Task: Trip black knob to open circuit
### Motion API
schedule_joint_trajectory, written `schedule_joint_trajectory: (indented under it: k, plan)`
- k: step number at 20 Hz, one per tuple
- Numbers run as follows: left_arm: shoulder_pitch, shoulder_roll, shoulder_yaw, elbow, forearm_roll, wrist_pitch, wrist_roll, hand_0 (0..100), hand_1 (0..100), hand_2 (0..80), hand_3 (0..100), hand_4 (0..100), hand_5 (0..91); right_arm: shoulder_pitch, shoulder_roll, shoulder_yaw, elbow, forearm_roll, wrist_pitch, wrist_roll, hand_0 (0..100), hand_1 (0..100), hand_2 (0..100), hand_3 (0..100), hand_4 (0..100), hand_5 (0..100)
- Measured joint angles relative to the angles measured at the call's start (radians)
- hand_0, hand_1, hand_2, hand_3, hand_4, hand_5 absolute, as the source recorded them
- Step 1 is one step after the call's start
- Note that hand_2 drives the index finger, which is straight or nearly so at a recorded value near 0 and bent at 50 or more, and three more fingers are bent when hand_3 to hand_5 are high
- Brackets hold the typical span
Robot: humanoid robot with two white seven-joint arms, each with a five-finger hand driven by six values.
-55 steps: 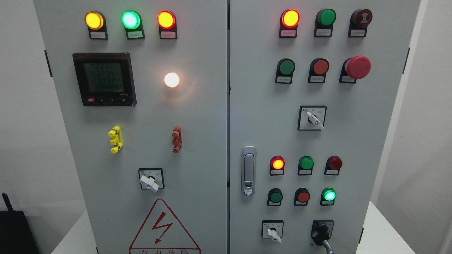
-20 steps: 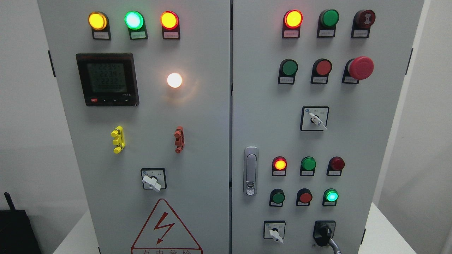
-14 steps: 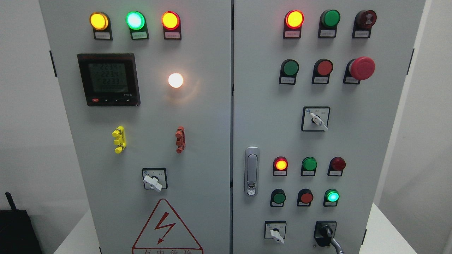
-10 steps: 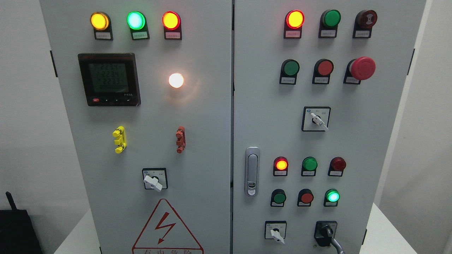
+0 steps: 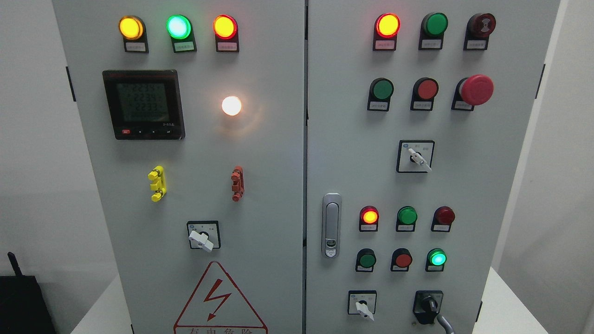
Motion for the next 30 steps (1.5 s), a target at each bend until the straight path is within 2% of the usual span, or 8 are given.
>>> schedule_joint_trajectory:
  k: [13, 16, 18, 21, 23, 25, 28, 30]
  plan:
    - [0.000, 0.000, 0.000, 0.000, 0.000, -0.003, 0.000, 12, 39, 0.0, 0, 0, 0.0, 0.129, 0.001, -0.002, -0.085, 0.000, 0.002, -0.001, 0, 0, 0, 100, 100, 100]
    - [0.000, 0.000, 0.000, 0.000, 0.000, -0.003, 0.000, 12, 39, 0.0, 0, 0, 0.0, 0.170, 0.001, 0.002, -0.112, 0.000, 0.002, -0.001, 0, 0, 0, 100, 99, 94]
    - [0.000, 0.000, 0.000, 0.000, 0.000, -0.003, 0.000, 12, 39, 0.0, 0, 0, 0.0, 0.196, 0.001, 0.007, -0.129, 0.000, -0.001, -0.003, 0, 0, 0, 100, 92, 87]
    - [0.000, 0.000, 0.000, 0.000, 0.000, -0.003, 0.000, 12, 39, 0.0, 0, 0, 0.0, 0.237, 0.001, 0.014, -0.157, 0.000, -0.008, -0.004, 0, 0, 0, 89, 76, 72]
    - [0.000, 0.000, 0.000, 0.000, 0.000, -0.003, 0.000, 12, 39, 0.0, 0, 0, 0.0, 0.260, 0.001, 0.018, -0.173, 0.000, -0.010, -0.003, 0, 0, 0, 78, 64, 59]
    - [0.000, 0.000, 0.000, 0.000, 0.000, -0.003, 0.000, 12, 39, 0.0, 0, 0, 0.0, 0.281, 0.001, 0.021, -0.190, 0.000, -0.013, 0.000, 0, 0, 0, 55, 42, 41]
    - [0.000, 0.000, 0.000, 0.000, 0.000, -0.003, 0.000, 12, 39, 0.0, 0, 0, 0.0, 0.300, 0.000, 0.024, -0.208, 0.000, -0.018, 0.006, 0, 0, 0, 36, 24, 25]
    - [0.000, 0.000, 0.000, 0.000, 0.000, -0.003, 0.000, 12, 39, 0.0, 0, 0, 0.0, 0.309, 0.000, 0.026, -0.218, 0.000, -0.019, 0.007, 0, 0, 0, 28, 17, 17]
